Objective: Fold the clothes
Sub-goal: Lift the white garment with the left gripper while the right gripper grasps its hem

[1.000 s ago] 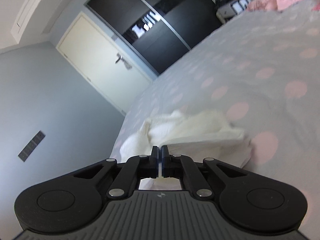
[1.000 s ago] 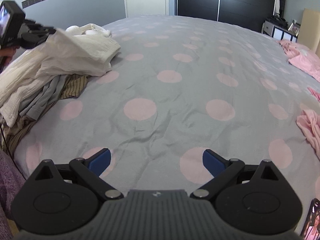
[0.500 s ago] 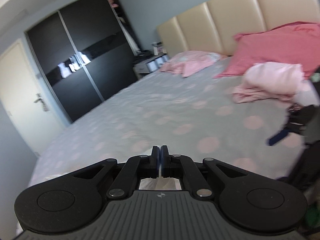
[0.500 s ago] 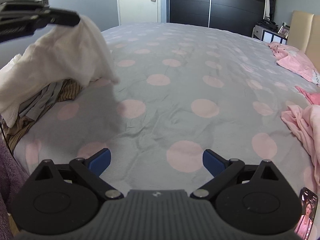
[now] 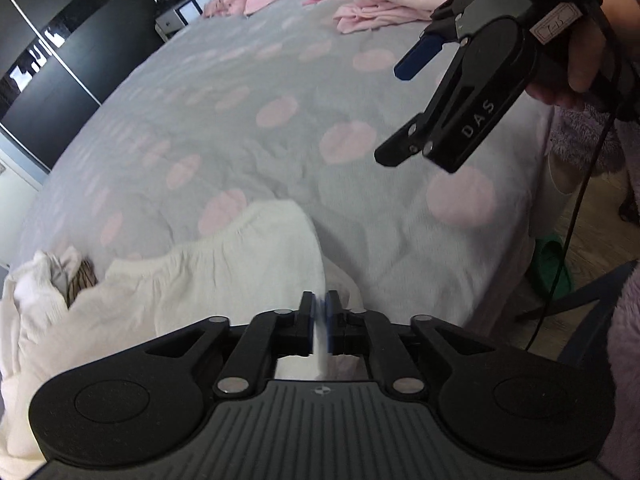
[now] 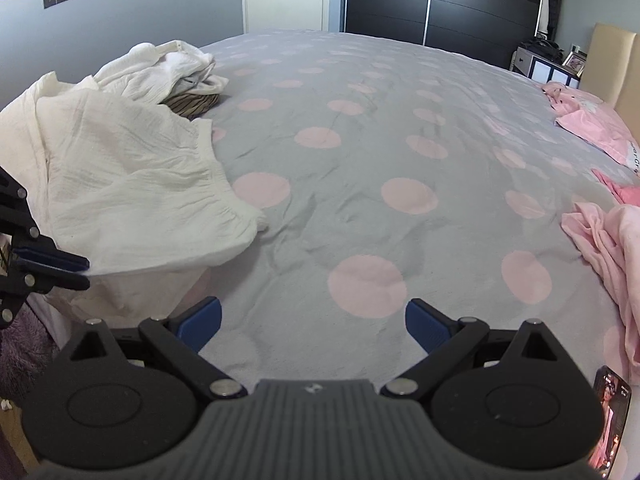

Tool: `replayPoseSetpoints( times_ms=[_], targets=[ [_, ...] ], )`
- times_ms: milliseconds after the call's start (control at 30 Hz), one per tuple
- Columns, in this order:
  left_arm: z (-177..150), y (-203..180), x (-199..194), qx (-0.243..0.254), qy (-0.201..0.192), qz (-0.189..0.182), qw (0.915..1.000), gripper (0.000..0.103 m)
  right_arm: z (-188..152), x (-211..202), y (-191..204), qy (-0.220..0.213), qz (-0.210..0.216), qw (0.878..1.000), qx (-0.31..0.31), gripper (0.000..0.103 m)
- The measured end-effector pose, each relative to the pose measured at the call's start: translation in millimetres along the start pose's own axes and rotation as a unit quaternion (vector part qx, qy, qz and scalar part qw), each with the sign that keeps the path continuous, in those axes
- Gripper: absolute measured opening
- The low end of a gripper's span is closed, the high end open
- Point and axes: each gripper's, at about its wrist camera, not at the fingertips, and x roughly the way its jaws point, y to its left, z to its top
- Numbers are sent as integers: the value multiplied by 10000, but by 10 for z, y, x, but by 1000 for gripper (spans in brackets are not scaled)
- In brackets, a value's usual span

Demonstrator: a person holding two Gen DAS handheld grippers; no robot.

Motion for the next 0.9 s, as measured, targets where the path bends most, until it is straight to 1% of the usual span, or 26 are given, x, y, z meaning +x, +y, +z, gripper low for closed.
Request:
replayPoseSetpoints(
  times_ms=[67,100,133,167,233,300,367,433,467,500,567,600,700,800,900],
  targets=[
    [-66,23,-30,-77,20,86,9999,27,-4,7,24,-28,63,10000,-68,99],
    [-98,38,-40,-110,38,134,9998,32,-8,21,40,-59,112,9998,-148,98],
    [-131,54,-51,-142,56,181,9997,40,-14,42,68,-87,147,9995,-269,98],
    [-162,67,-59,-180,71,211,9996,45,-19,65,103,-110,166,9990,-404,98],
    [-218,92,-87,-262,130,237,9993,46,-34,112,181,-152,203,9973,-695,94],
    [-276,105,-83,-325,222,250,9989,46,-40,178,268,-145,215,9943,-1037,85],
    [-340,103,-71,-371,309,285,9984,47,-15,251,299,-96,231,9934,-1123,83],
    [-403,94,-55,-411,388,330,9979,47,59,326,258,-68,296,9956,-892,77],
    [-439,95,-48,-454,432,372,9973,47,108,363,228,-54,322,9968,-734,72],
    [-476,96,-40,-498,476,415,9968,47,163,401,199,-39,338,9978,-567,69],
    [-525,114,-25,-591,553,546,9952,47,275,474,149,-23,375,9990,-256,69],
    [-546,134,-10,-641,590,608,9943,47,328,510,134,-30,399,9991,-141,66],
    [-607,216,45,-818,690,851,9906,47,471,639,127,-50,432,9990,50,61],
    [-647,309,85,-1009,675,1062,9869,47,584,812,136,11,534,9981,296,57],
    [-644,352,108,-1061,645,1089,9863,47,675,1036,166,185,610,9965,546,54]
  ],
)
